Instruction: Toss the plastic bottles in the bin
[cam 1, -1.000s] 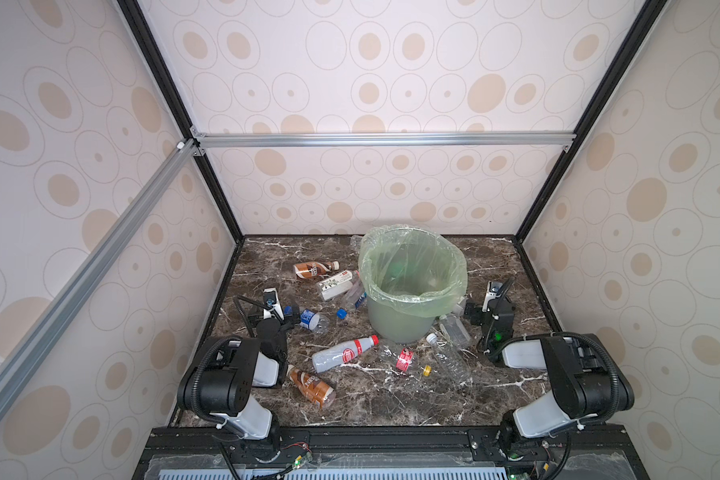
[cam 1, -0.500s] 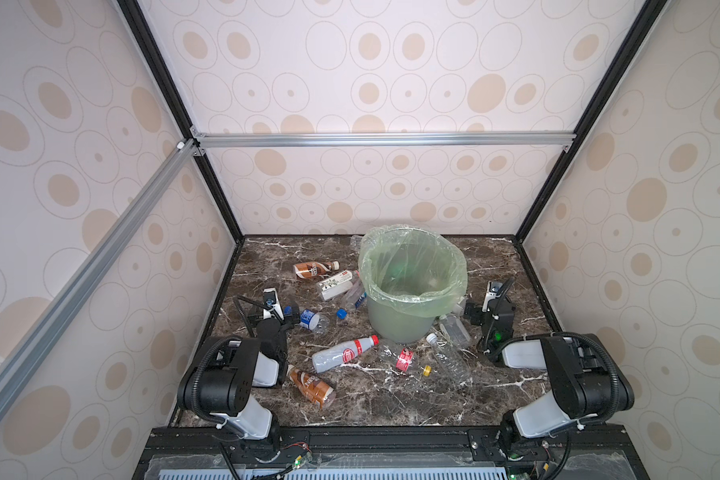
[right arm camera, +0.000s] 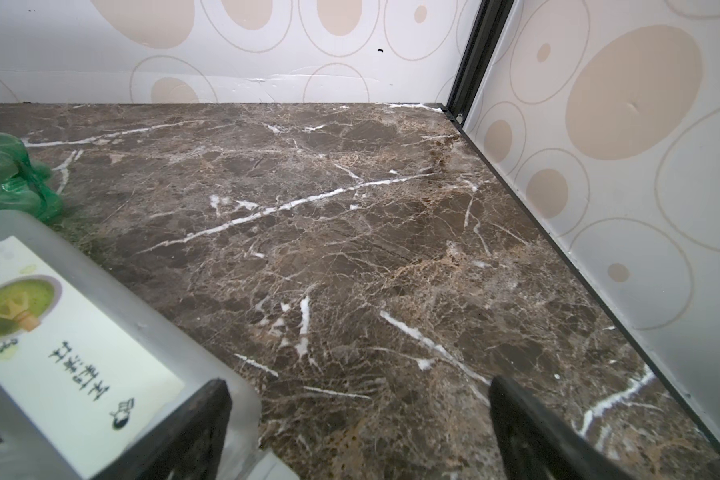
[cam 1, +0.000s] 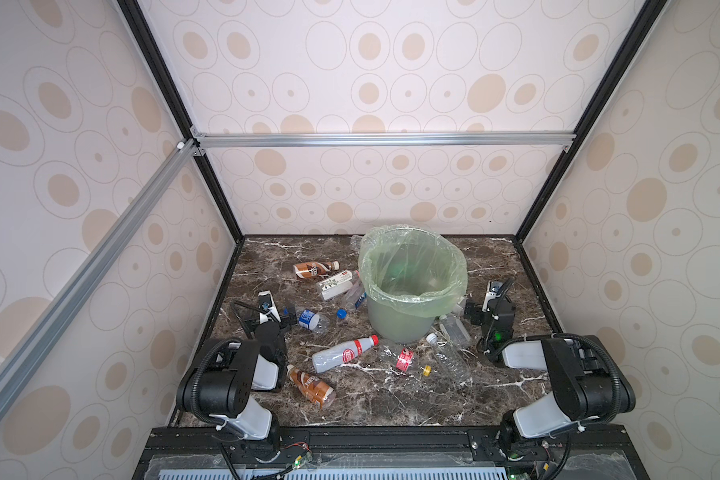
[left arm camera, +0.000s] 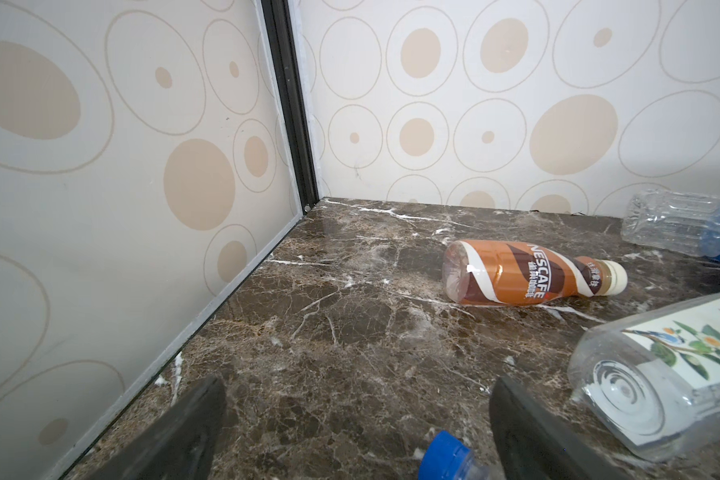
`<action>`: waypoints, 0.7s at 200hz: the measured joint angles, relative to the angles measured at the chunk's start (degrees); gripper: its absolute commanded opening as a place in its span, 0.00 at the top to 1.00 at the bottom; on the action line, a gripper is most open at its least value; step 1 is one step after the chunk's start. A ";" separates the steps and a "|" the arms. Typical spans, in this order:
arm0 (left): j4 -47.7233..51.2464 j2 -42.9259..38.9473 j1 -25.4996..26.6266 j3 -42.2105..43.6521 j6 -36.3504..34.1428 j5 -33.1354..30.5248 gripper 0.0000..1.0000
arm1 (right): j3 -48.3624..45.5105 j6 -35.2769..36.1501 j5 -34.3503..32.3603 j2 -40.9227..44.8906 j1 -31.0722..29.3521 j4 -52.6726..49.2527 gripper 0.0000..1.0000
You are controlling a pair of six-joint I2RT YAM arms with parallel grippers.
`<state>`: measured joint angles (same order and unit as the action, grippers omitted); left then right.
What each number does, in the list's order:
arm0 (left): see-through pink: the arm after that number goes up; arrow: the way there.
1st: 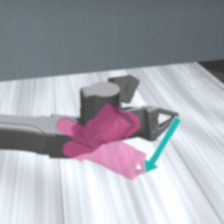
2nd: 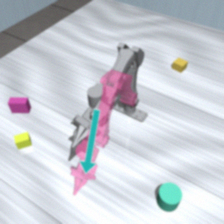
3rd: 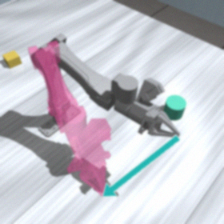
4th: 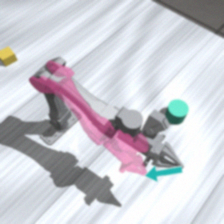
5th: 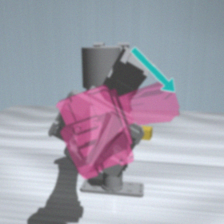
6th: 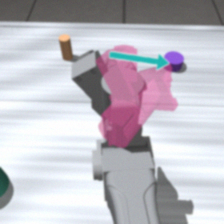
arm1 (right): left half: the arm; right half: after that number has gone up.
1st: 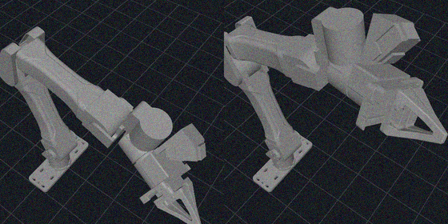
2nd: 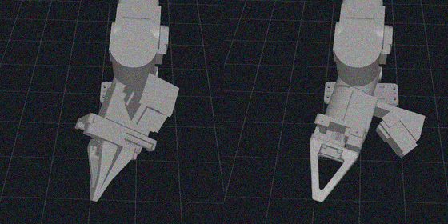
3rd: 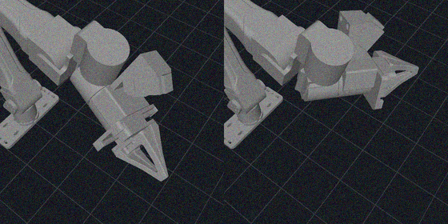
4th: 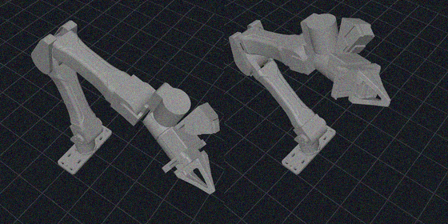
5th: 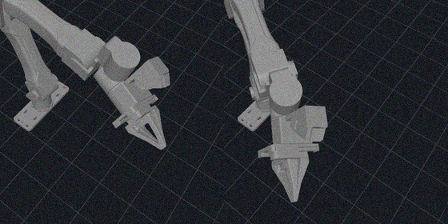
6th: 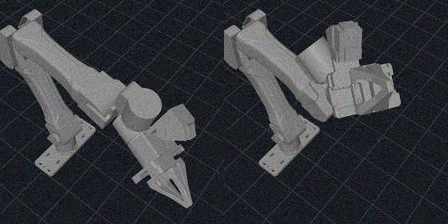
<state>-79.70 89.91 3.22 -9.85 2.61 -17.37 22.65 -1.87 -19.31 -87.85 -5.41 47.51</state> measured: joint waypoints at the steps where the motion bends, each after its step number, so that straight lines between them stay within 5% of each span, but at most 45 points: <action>1: -0.02 0.00 0.00 0.00 0.02 -0.02 0.01 | 0.00 0.00 0.00 0.00 0.00 0.00 0.00; 78: -0.50 -0.22 0.31 0.15 -0.07 -0.57 0.01 | 0.00 -0.02 -0.17 0.66 -0.11 -0.04 0.00; 140: 15.32 -9.84 1.42 -8.22 0.00 -4.09 0.01 | 0.92 -0.59 -3.10 5.79 -0.15 -5.75 0.00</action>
<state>-64.38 80.07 4.64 -18.06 2.61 -21.45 23.57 -2.46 -22.41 -82.06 -5.56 41.76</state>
